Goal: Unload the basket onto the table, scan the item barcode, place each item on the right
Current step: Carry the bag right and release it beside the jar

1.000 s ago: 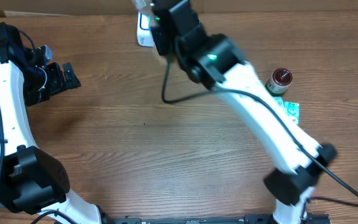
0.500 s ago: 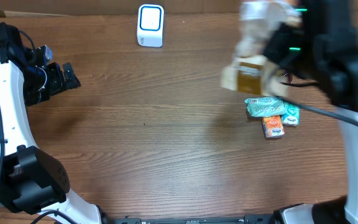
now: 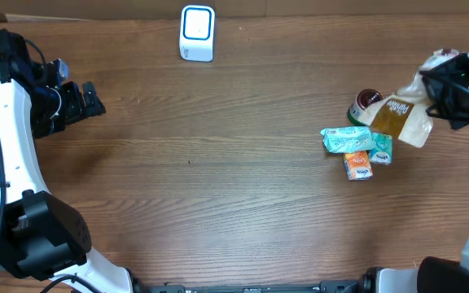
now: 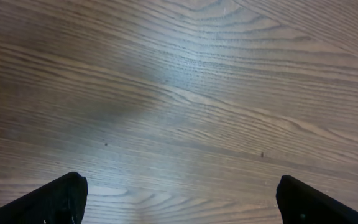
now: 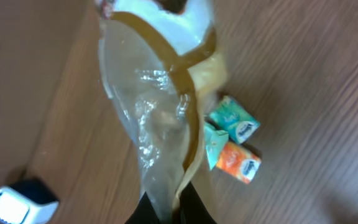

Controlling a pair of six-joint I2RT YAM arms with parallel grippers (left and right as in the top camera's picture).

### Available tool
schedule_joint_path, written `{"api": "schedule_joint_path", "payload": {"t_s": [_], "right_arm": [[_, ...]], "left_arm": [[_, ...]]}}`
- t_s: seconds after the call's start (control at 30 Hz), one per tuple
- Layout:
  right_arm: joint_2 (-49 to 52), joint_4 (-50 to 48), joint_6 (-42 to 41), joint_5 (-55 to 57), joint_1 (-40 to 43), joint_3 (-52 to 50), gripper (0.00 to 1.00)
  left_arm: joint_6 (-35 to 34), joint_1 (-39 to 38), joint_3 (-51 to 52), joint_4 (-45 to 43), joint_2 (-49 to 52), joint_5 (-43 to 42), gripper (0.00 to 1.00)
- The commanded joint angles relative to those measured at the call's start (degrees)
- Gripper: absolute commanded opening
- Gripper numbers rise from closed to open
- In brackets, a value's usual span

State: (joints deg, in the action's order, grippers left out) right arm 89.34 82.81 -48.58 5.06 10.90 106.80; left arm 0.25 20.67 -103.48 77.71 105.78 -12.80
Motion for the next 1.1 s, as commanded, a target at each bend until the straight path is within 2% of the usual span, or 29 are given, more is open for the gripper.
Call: {"api": "schedule_joint_path", "payload": {"t_s": [0.0, 0.5, 0.63, 0.77, 0.93, 1.07], "right_arm": [[-0.4, -5.0, -2.5, -2.0, 1.2, -9.4, 0.04], [-0.4, -25.4, -2.5, -4.3, 1.2, -31.5, 0.05], [-0.4, -29.7, -1.9, -4.0, 1.2, -34.8, 0.21], [-0.4, -30.5, 2.8, -3.8, 1.2, -35.3, 0.36], [-1.0, -29.3, 13.2, -9.6, 1.2, -33.5, 0.46], [-4.2, -23.5, 18.8, -12.4, 1.0, -28.9, 0.53]], "left_arm": [[1.0, -0.1, -0.5, 0.0, -0.5, 0.2, 1.00], [1.0, -0.1, -0.5, 0.0, -0.5, 0.2, 0.99], [1.0, -0.1, -0.5, 0.0, -0.5, 0.2, 1.00], [1.0, -0.1, -0.5, 0.0, -0.5, 0.2, 1.00], [1.0, -0.1, -0.5, 0.0, -0.5, 0.2, 1.00], [1.0, -0.1, -0.5, 0.0, -0.5, 0.2, 1.00]]}}
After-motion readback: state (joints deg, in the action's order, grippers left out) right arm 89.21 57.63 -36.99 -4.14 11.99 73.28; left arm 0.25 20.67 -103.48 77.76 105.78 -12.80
